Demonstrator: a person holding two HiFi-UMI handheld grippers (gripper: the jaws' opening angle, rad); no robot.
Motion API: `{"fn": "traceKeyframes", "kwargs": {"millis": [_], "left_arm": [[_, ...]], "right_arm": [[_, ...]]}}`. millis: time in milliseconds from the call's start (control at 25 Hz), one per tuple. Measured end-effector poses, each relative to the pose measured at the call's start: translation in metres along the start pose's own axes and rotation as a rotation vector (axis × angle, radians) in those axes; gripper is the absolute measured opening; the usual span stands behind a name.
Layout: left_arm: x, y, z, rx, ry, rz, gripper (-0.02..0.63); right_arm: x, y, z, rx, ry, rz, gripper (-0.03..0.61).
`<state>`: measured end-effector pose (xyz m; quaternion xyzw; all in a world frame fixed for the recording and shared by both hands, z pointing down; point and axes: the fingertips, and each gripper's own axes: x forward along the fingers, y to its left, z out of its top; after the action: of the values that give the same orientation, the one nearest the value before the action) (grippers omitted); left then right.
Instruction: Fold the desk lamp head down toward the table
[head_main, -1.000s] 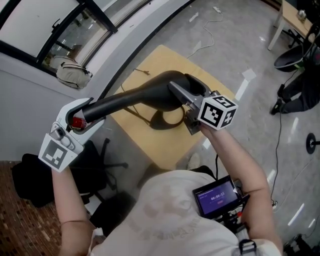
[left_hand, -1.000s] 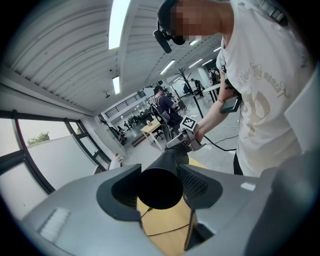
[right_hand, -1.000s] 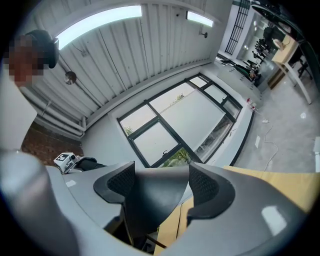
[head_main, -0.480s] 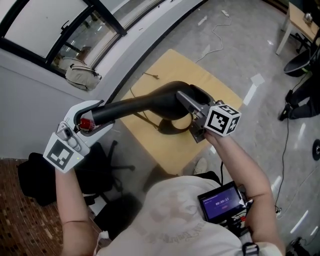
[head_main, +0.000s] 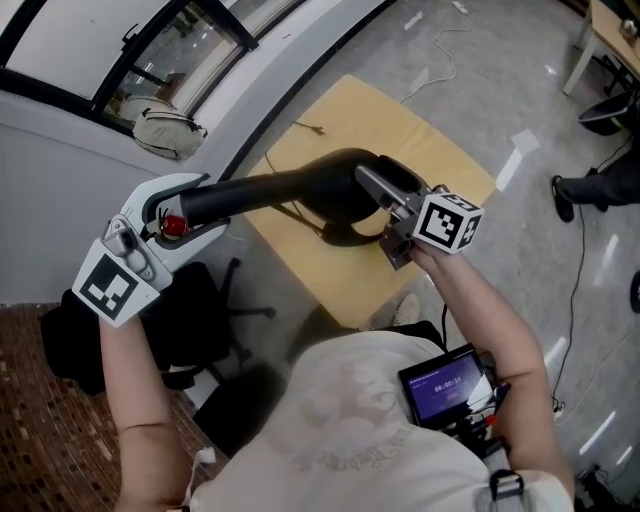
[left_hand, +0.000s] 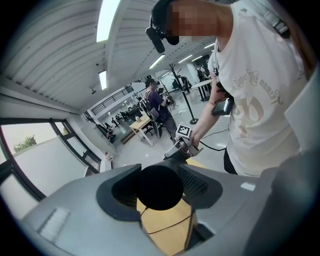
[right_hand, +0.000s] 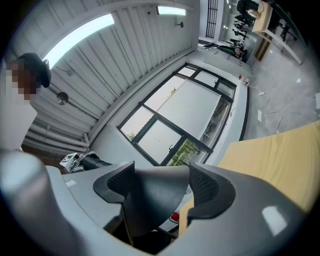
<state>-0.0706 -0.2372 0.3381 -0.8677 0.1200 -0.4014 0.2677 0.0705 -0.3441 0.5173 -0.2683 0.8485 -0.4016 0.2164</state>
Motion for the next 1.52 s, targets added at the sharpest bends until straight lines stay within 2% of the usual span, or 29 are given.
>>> {"fn": "traceKeyframes", "kwargs": {"millis": [280, 680, 920, 1200, 1360, 1520], "left_arm": [[0.000, 0.001, -0.003, -0.021, 0.035, -0.019, 0.232], [0.004, 0.003, -0.003, -0.035, 0.061, -0.019, 0.235], [0.008, 0.003, -0.006, -0.101, 0.055, 0.013, 0.239], [0.008, 0.005, 0.002, -0.110, 0.032, 0.028, 0.242], [0.009, 0.011, 0.005, -0.124, 0.011, 0.065, 0.250], [0.014, 0.009, 0.003, -0.142, -0.020, 0.089, 0.264]], "right_arm": [[0.006, -0.002, -0.012, 0.053, -0.006, 0.023, 0.353], [0.009, -0.005, -0.017, 0.071, -0.001, 0.045, 0.354], [0.008, -0.008, -0.021, 0.066, 0.028, 0.050, 0.354], [0.008, -0.005, -0.022, 0.039, 0.053, 0.070, 0.356], [0.009, -0.004, -0.018, 0.020, 0.050, 0.079, 0.359], [0.005, -0.009, -0.017, -0.070, 0.079, 0.058, 0.359]]}}
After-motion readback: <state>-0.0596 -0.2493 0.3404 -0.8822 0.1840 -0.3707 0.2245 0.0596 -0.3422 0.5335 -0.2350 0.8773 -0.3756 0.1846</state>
